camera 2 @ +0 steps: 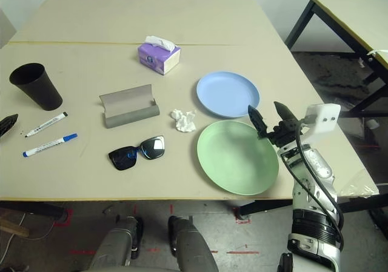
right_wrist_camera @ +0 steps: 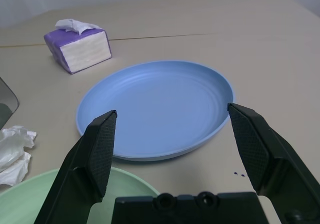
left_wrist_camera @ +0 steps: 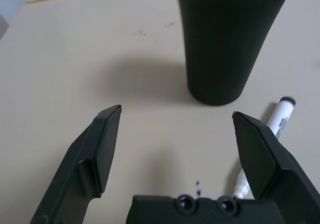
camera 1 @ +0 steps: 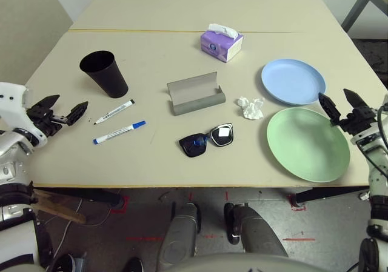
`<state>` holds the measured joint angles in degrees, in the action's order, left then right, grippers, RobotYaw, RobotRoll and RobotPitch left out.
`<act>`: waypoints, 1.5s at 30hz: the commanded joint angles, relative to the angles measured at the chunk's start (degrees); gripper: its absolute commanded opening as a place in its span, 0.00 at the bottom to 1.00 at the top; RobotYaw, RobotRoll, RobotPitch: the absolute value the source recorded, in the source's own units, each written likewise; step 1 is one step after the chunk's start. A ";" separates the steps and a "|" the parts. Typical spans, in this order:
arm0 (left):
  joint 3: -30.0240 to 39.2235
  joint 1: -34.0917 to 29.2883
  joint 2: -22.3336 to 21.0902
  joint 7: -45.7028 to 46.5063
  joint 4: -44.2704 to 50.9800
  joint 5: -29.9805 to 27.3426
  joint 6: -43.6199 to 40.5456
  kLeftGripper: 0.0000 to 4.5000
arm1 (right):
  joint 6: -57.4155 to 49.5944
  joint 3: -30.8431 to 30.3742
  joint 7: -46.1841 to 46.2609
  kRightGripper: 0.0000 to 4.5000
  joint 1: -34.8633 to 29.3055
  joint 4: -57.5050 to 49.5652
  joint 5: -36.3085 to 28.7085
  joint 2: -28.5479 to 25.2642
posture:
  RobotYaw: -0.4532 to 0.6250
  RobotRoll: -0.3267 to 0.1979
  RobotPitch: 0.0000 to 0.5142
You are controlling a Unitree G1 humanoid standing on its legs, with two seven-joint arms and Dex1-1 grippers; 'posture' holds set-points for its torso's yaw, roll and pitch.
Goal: Organize and tidy the items on the table.
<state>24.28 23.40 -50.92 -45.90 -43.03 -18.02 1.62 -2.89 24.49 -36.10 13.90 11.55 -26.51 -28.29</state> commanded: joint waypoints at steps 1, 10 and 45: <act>-1.56 1.14 0.55 -0.56 -1.61 1.05 0.40 1.00 | -0.55 0.53 0.57 0.99 -1.45 -1.16 -0.55 0.01 | 0.44 0.62 0.41; -2.54 2.63 0.97 -0.75 -2.39 0.84 1.04 1.00 | -0.22 1.29 0.13 0.99 -1.06 0.86 -0.93 -1.75 | 0.45 0.62 0.40; -15.51 2.37 3.66 -40.32 9.03 -3.94 0.60 1.00 | -1.30 0.57 -9.03 0.99 3.49 9.86 -1.04 -9.01 | 0.41 0.62 0.38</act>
<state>10.45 25.74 -47.74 -83.60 -34.47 -22.76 1.39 -2.47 25.51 -44.50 18.68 22.63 -26.85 -36.76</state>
